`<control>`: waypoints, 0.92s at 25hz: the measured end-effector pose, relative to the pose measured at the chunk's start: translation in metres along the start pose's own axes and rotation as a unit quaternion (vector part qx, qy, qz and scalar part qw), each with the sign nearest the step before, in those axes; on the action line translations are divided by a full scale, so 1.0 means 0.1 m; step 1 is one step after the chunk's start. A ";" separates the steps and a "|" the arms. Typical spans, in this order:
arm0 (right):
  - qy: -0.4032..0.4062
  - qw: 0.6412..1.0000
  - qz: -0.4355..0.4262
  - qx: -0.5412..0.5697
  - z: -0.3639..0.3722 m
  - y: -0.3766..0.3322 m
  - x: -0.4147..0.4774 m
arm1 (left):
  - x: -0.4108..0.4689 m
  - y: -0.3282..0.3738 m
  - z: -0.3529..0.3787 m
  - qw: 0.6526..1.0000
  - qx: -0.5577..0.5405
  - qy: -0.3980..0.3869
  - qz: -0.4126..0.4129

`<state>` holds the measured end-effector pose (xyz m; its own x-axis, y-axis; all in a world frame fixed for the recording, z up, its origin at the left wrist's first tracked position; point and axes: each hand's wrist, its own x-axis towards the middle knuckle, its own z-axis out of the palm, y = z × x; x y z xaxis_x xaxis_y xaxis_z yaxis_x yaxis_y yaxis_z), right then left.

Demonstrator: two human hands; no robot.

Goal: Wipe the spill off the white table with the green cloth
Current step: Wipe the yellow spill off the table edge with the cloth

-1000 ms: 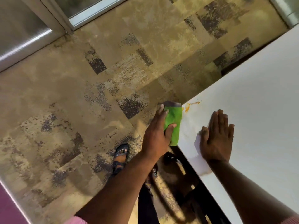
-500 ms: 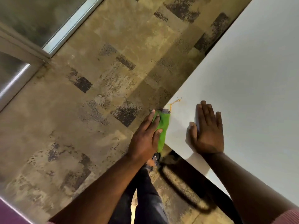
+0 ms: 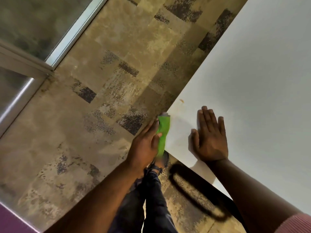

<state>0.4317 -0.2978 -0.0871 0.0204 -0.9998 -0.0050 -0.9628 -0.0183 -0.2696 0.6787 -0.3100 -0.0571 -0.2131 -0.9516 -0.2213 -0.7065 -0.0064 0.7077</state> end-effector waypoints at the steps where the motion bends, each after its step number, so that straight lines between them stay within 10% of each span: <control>1: 0.003 1.000 0.001 0.000 -0.01 0.00 0.01 | -0.08 -0.06 -0.01 1.000 -0.001 0.002 -0.005; 23: -0.011 0.999 -0.019 -0.026 0.06 0.06 0.01 | 0.83 0.21 0.06 0.994 -0.085 -0.037 -0.054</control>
<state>0.4276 -0.2988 -0.0943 0.0619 -0.9979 -0.0171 -0.9738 -0.0567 -0.2200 0.6427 -0.3873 -0.0648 -0.1964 -0.9175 -0.3459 -0.6041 -0.1646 0.7797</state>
